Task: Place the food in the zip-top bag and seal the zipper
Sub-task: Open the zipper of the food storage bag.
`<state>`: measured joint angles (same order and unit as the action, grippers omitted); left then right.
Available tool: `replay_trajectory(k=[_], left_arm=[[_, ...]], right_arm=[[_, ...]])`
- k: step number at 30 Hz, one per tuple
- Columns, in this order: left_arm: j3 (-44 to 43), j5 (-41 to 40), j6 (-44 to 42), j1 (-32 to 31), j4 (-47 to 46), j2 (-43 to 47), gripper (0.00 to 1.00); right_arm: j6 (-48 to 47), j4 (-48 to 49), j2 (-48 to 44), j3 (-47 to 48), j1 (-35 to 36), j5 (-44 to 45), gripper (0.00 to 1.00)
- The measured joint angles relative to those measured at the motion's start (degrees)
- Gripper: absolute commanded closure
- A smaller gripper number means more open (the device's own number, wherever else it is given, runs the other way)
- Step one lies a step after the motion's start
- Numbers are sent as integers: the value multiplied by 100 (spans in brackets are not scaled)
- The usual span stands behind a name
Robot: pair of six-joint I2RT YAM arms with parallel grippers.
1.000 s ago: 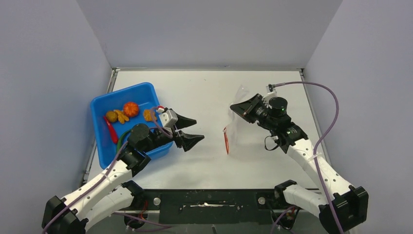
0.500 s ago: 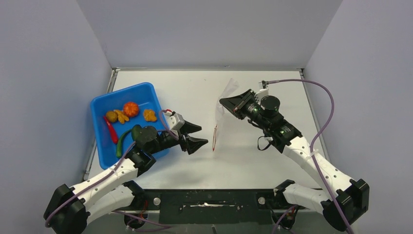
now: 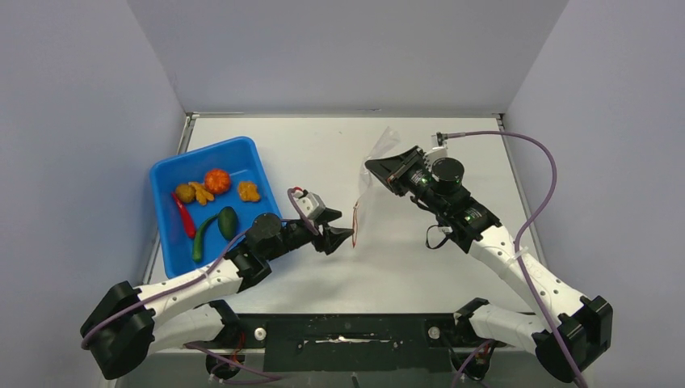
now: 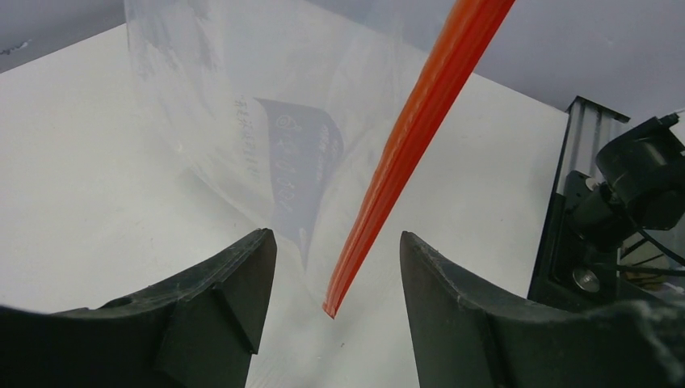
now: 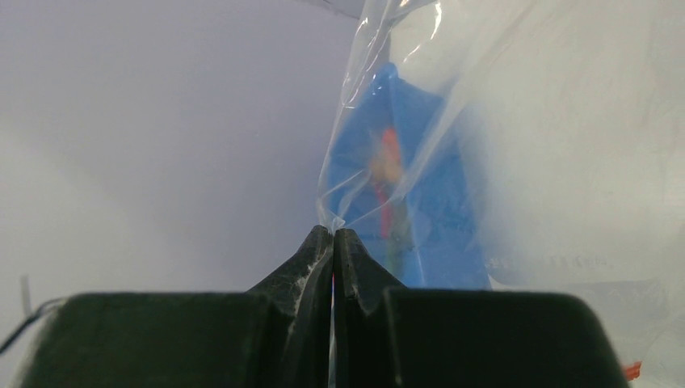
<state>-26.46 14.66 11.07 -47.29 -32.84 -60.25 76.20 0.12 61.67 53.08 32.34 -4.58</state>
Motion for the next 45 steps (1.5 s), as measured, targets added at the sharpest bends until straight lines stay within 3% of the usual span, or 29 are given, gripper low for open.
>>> replay_trajectory(k=[11,20,25,45], left_arm=[[0,-918,-575,-533,-269,-422,49],[7,-1364,-953,-715,-448,-525,57],[162,-1473,-1073,-756,-494,-459,67],[234,-1939,-1303,-813,-511,-289,53]], right_arm=[[42,-20,-2,0,0,61,100],[66,-28,-13,0,0,103,100],[63,-55,-39,0,2,160,100],[79,-72,122,0,44,177,100]])
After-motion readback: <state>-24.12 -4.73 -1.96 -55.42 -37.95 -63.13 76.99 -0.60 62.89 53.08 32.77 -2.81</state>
